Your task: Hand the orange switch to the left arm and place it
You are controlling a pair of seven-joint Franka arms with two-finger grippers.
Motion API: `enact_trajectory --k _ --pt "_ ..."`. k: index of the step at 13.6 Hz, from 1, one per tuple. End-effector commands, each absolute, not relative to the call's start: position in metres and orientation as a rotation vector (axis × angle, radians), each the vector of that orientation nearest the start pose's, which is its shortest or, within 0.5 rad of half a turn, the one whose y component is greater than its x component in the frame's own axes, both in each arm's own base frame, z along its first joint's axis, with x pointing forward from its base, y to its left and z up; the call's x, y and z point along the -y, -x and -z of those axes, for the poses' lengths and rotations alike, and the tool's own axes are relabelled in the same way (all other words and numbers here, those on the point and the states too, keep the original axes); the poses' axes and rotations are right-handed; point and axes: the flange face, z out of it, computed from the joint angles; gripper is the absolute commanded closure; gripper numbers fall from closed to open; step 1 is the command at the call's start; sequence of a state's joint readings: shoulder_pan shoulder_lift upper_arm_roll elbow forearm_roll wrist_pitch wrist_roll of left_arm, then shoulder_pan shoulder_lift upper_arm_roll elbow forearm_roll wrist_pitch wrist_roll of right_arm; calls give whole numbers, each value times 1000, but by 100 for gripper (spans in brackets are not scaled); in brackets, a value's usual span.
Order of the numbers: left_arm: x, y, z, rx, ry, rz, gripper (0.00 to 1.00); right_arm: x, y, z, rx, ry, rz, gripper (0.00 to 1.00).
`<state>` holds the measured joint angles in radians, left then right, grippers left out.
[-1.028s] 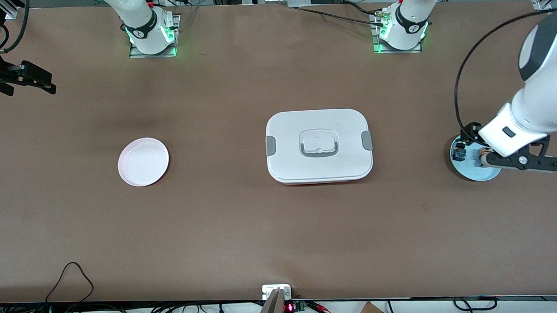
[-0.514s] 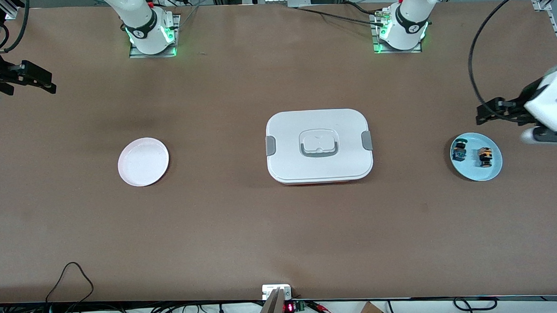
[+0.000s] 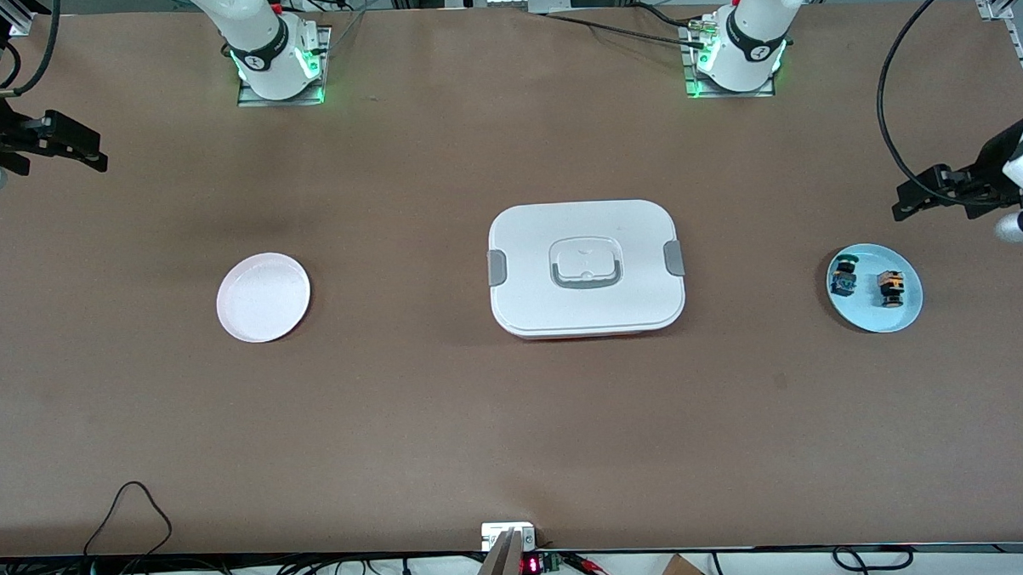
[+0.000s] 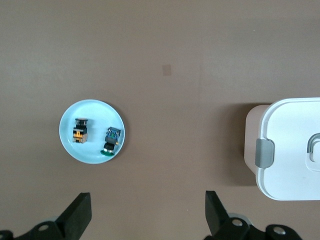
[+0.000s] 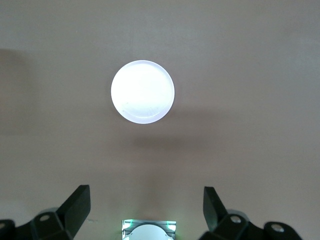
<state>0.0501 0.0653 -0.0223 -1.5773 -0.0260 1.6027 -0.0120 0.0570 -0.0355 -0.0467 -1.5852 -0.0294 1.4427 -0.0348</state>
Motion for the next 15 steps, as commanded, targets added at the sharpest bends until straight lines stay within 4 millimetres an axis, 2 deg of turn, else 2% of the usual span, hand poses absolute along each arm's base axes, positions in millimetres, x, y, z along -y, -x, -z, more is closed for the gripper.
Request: enact_trajectory --k 1,3,5,11,13,14,15 --pt "-3 -560 -592 110 3157 -71 0 -1 -528 -632 39 3151 -167 0" --pt "4 -560 -593 110 3158 -69 0 0 -527 -632 37 3149 -169 0" --pt "3 -561 -593 113 3158 -67 0 -5 -528 -632 51 3150 -167 0" --pt "-10 -561 -611 110 3158 -17 0 -5 -529 -631 49 3149 -157 0" --pt "-17 -565 -611 117 3160 -3 0 -4 -529 -631 49 3150 -157 0" --pt "-20 -574 -605 125 3161 -14 0 -5 -529 -631 56 3152 -157 0" --pt "-25 -580 -608 141 3160 -2 0 -4 -528 -632 56 3155 -158 0"
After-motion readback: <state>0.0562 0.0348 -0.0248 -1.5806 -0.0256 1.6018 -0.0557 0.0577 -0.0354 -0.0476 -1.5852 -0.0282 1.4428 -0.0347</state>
